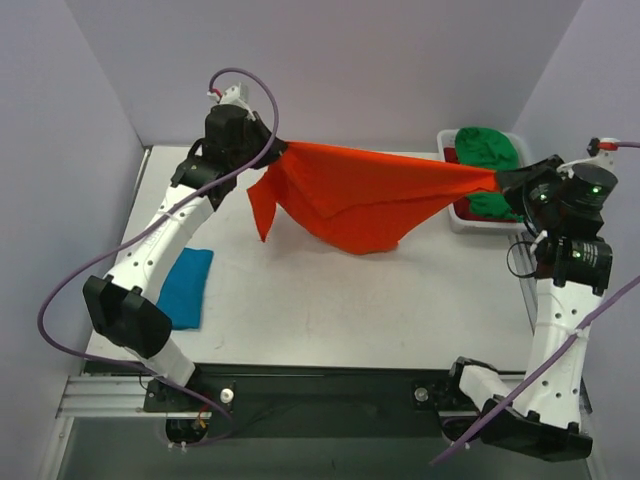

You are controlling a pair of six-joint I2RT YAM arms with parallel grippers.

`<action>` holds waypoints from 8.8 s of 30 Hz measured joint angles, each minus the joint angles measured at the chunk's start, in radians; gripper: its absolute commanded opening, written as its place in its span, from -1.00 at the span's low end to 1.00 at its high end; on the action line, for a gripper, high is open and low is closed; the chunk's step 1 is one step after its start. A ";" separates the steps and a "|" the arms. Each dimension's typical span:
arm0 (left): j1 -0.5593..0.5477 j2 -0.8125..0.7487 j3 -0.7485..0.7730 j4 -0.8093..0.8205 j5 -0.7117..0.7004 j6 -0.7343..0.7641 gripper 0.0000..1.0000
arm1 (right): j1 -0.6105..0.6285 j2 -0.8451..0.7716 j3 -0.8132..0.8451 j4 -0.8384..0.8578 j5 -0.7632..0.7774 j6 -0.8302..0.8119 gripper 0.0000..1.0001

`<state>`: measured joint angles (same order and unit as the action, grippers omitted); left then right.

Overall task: Fold and stack the t-shirts
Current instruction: Flatten out the tshirt, then grap the side of the flattened tshirt closest away from the robot with both arms

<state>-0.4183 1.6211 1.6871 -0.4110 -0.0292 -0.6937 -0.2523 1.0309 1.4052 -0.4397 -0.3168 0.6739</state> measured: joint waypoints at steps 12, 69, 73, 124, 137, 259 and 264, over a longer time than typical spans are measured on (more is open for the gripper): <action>0.121 0.085 0.262 -0.170 0.177 0.043 -0.87 | 0.311 -0.421 -0.343 0.163 -0.109 0.159 -1.00; -0.375 -0.362 -0.994 0.022 -0.072 0.117 0.05 | 0.563 0.383 -0.547 0.411 0.137 -0.033 0.32; -0.375 -0.364 -0.994 0.058 -0.071 0.123 -0.25 | 0.554 0.484 -0.488 0.426 0.139 -0.039 0.21; -0.097 -0.719 -0.061 -0.275 -0.390 0.237 -1.00 | 0.313 -0.131 0.064 -0.059 0.253 -0.227 -1.00; 0.026 -0.359 -0.033 0.014 -0.341 0.302 -1.00 | 0.301 0.248 0.203 0.038 0.240 -0.260 -1.00; 0.394 -0.846 -1.365 0.104 -0.037 -0.166 -0.99 | 0.773 -0.301 -1.092 -0.047 0.426 0.407 -0.13; 0.394 -0.845 -1.365 0.103 -0.038 -0.163 -0.99 | 0.859 -0.295 -1.090 -0.102 0.465 0.510 -0.18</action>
<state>-0.0242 0.7757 0.3222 -0.3077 -0.0669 -0.8562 0.6064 0.7357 0.3153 -0.5415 0.1486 1.1835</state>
